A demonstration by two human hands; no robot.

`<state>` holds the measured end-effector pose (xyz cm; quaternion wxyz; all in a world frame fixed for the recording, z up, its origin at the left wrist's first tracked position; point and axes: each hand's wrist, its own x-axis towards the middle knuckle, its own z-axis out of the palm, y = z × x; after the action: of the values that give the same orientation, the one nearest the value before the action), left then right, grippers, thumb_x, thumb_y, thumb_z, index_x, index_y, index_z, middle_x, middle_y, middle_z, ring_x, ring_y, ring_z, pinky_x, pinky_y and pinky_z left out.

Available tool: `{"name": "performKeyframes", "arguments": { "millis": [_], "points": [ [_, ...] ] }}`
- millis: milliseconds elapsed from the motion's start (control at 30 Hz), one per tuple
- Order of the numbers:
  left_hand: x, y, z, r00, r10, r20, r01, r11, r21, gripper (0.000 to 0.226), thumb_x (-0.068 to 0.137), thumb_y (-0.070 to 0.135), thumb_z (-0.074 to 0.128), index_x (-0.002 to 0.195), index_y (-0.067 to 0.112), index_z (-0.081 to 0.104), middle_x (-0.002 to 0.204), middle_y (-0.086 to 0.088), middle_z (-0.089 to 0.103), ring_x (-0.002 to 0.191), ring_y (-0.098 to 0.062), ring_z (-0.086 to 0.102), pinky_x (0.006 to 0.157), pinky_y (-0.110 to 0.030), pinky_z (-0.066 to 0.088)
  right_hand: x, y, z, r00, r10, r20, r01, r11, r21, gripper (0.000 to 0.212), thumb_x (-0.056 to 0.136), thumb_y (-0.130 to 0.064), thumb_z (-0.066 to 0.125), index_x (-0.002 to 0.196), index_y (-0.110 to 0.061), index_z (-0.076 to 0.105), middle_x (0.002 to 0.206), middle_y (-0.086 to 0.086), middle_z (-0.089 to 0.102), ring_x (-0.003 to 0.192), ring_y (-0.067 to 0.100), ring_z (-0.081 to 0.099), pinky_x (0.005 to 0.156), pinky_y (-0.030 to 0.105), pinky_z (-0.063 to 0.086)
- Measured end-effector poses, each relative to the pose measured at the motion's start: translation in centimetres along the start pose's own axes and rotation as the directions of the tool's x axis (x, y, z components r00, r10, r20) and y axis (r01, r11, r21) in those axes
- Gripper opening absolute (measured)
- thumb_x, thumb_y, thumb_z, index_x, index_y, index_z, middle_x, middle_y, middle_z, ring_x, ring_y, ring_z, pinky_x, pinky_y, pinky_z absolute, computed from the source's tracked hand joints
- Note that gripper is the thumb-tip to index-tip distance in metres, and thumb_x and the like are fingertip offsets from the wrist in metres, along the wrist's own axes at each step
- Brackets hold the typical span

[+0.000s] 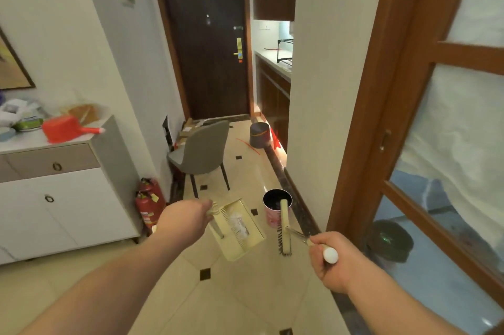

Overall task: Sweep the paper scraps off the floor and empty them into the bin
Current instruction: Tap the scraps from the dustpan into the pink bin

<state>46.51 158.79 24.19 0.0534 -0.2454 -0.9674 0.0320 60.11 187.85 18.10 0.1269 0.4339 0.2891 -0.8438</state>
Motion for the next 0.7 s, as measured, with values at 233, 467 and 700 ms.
{"name": "performKeyframes", "arguments": {
  "millis": [233,467,700],
  "points": [
    [14.9,0.6,2.8,0.982,0.191,0.004,-0.191,0.978,0.083,0.014,0.096,0.038,0.062,0.107,0.033,0.056,0.076,0.010,0.058,0.068,-0.012,0.061,0.059,-0.033,0.058,7.1,-8.5,2.6,0.996,-0.051,-0.073,0.049,0.998,-0.025,0.012,0.087,-0.005,0.064,0.093,-0.008,0.054,0.050,0.004,0.050,0.033,0.012,0.052,0.031,0.020,0.046],
    [29.5,4.9,5.9,0.935,0.337,0.110,-0.354,0.904,0.241,0.026,0.096,0.031,0.062,0.120,0.027,0.051,0.086,0.003,0.062,0.068,-0.022,0.064,0.051,-0.035,0.049,16.1,-19.3,5.6,0.997,-0.036,-0.067,0.036,0.999,0.002,0.004,0.088,-0.004,0.063,0.086,-0.003,0.059,0.049,0.006,0.054,0.031,0.012,0.050,0.032,0.019,0.045],
    [43.7,9.2,7.9,0.843,0.458,0.284,-0.535,0.771,0.346,0.047,0.088,0.018,0.071,0.129,0.021,0.048,0.084,-0.004,0.059,0.063,-0.025,0.059,0.055,-0.041,0.056,23.4,-30.6,7.8,0.999,-0.018,-0.031,0.020,0.999,0.041,0.019,0.090,-0.001,0.059,0.109,-0.002,0.061,0.048,0.010,0.061,0.032,0.009,0.049,0.034,0.016,0.046]
  ]
}}
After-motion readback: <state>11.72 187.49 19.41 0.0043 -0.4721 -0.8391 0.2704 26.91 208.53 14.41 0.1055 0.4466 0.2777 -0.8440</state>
